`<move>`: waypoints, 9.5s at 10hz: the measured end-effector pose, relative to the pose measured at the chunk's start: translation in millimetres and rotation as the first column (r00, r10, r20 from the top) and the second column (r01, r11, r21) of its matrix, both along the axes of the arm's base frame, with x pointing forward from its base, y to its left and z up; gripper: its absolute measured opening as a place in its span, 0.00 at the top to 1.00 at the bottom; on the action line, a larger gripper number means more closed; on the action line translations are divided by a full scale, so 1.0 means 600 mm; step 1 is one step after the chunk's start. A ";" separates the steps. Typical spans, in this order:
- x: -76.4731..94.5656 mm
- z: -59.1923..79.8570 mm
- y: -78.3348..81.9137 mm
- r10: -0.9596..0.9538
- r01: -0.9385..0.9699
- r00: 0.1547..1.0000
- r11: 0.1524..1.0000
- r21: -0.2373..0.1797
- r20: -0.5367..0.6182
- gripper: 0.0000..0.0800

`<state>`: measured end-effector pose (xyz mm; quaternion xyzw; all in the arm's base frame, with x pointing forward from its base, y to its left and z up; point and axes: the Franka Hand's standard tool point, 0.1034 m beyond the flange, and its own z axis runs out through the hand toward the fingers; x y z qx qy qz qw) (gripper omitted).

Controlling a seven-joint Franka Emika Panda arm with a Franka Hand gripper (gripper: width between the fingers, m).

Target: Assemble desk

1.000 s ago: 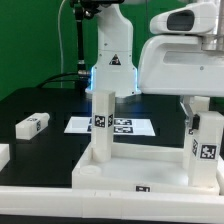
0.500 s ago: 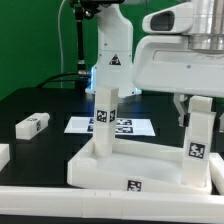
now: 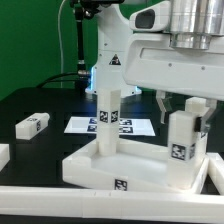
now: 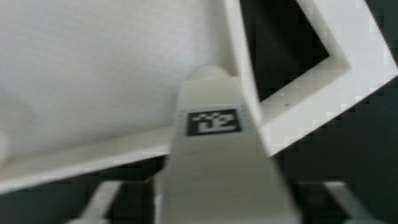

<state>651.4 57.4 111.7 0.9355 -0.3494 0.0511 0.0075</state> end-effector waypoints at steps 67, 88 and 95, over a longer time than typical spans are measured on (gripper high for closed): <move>-0.414 -0.168 -0.466 0.519 -0.028 0.463 0.819 0.573 -0.718 0.33; -0.249 0.000 -0.411 0.478 -0.364 0.770 0.873 0.325 -0.423 0.64; -0.195 0.054 -0.387 0.483 -0.483 0.869 0.875 0.032 -0.108 0.64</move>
Offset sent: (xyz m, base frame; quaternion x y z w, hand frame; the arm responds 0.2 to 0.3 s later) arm -0.0361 -0.0518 0.0454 0.0049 -0.0509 -0.0410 0.9978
